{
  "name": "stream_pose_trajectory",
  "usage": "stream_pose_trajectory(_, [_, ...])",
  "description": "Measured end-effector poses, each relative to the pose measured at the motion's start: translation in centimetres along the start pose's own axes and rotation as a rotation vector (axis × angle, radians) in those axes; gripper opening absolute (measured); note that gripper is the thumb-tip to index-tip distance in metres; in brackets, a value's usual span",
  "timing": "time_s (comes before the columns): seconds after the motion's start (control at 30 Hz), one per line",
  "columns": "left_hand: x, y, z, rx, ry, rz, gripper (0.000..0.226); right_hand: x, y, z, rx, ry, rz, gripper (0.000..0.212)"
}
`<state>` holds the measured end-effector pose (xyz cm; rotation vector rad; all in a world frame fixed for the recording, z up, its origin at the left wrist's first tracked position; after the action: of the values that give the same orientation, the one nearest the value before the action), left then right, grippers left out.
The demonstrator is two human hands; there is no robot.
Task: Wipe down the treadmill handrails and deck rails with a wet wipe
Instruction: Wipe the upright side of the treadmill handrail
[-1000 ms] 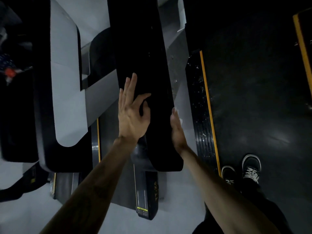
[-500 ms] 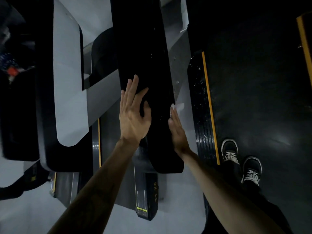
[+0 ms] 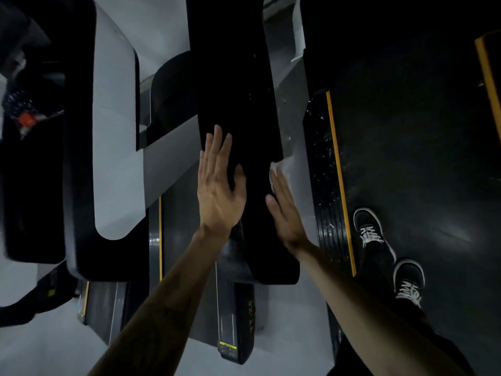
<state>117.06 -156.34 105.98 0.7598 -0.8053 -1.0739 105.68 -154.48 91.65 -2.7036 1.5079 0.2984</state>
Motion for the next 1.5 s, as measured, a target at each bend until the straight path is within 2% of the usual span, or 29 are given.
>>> stream_pose_trajectory(0.13, [-0.1,0.0,-0.2,-0.009,0.008,0.007,0.057,4.1,1.2,-1.1,0.140,-0.202,-0.027,0.058])
stream_pose_trajectory(0.23, [0.0,0.0,-0.2,-0.015,0.013,0.008,0.058,7.5,1.5,-2.9,0.224,-0.236,-0.012,0.060])
stream_pose_trajectory(0.37, [0.1,0.0,-0.1,-0.017,0.011,0.006,0.057,5.5,0.8,-3.3,0.176,-0.104,0.016,0.060])
stream_pose_trajectory(0.53, [0.0,0.0,-0.4,-0.024,0.000,0.019,0.052,-0.7,-0.5,-0.4,0.013,0.011,0.046,0.055])
stream_pose_trajectory(0.7, [0.0,-0.1,-0.6,-0.048,0.006,0.034,0.048,3.7,1.0,-2.6,0.109,-0.222,-0.019,0.059])
stream_pose_trajectory(0.83, [0.0,-0.1,-0.7,-0.057,0.012,0.038,0.048,6.2,0.6,-6.0,0.152,-0.097,0.025,0.059])
stream_pose_trajectory(1.0, [0.1,-0.1,-0.7,-0.068,0.014,0.033,0.047,0.0,-0.3,-3.5,0.001,0.081,0.037,0.054])
stream_pose_trajectory(1.1, [0.0,-0.1,-0.8,-0.070,0.034,0.039,0.047,-0.9,-0.4,-1.8,0.051,-0.062,0.023,0.054])
stream_pose_trajectory(1.23, [0.0,-0.1,-0.7,-0.095,0.066,0.051,0.048,4.4,0.7,-5.0,0.132,-0.166,0.028,0.057])
stream_pose_trajectory(1.3, [0.0,0.0,-0.7,-0.107,0.070,0.050,0.048,6.4,0.7,-7.2,0.153,-0.115,0.041,0.057])
stream_pose_trajectory(1.37, [0.0,0.0,-0.7,-0.112,0.066,0.047,0.049,6.2,0.3,-8.5,0.066,-0.011,0.011,0.057])
stream_pose_trajectory(1.43, [0.0,0.0,-0.8,-0.112,0.060,0.046,0.050,4.3,-0.2,-8.4,-0.031,0.121,-0.006,0.057])
stream_pose_trajectory(1.5, [0.0,-0.1,-0.9,-0.111,0.048,0.052,0.049,1.8,-0.4,-6.8,-0.067,0.161,-0.005,0.055])
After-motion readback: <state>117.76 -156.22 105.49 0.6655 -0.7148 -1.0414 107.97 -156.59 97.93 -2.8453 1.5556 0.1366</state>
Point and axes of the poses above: each hand's wrist, its own x-axis towards the middle knuckle, its own y-axis out of the back of the hand, z = x × y, the point moved 1 cm from there along x, towards the middle knuckle, and after that the axes turned 13 degrees about -x, right-handed, at the moved point
